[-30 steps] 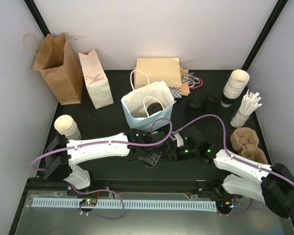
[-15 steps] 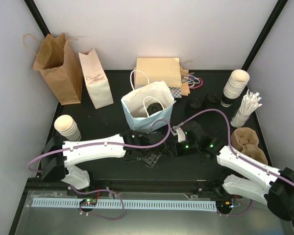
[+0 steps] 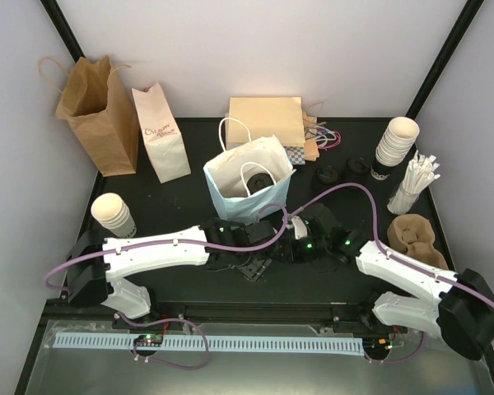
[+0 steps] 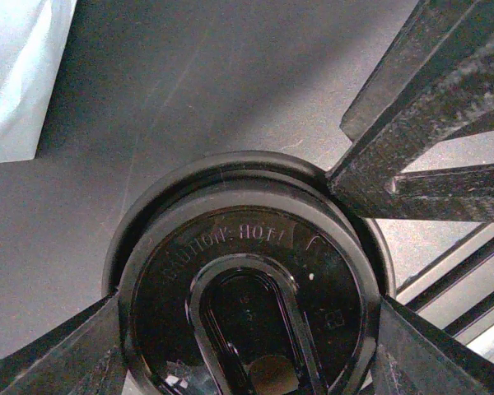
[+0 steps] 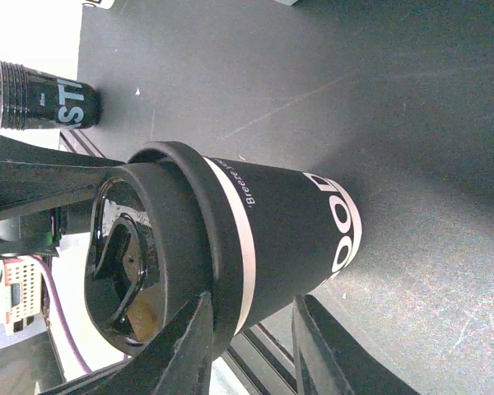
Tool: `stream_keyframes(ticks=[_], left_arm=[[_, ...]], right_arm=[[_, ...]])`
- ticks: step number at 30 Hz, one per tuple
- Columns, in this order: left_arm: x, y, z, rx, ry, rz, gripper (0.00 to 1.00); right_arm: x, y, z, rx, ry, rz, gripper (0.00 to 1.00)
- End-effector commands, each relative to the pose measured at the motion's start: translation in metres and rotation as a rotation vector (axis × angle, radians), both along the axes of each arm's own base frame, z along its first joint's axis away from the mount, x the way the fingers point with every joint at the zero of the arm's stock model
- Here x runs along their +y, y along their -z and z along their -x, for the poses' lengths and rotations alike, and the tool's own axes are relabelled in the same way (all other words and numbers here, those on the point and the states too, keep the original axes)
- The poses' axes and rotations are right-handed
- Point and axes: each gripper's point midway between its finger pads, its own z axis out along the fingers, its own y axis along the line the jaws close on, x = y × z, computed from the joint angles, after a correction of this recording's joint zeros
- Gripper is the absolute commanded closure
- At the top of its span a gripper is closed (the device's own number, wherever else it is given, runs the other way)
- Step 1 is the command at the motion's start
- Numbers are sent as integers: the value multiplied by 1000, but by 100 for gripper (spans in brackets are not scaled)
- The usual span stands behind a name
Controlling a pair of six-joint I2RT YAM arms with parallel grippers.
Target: Pack the takeout coffee
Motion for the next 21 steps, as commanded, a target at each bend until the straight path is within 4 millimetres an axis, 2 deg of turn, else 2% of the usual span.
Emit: stream_keyframes(ticks=[1,8,13,18,21], left_arm=[[11,31,18,102,43,-85,30],[8,33,19,112,49,-74,30],[5,33,20,116,56,-67,30],[1,33,21,122,61,-57,32],[1,33,21,121,53,-42,32]], right_arm=[[2,2,-1,-3,1,-22,70],[7,0,-1,-3,-21,-44,70],[8,10,-6,9,-10,-6,72],[8,25,-4,45,-8,6,77],[-1,48,7,88,-11,37,77]])
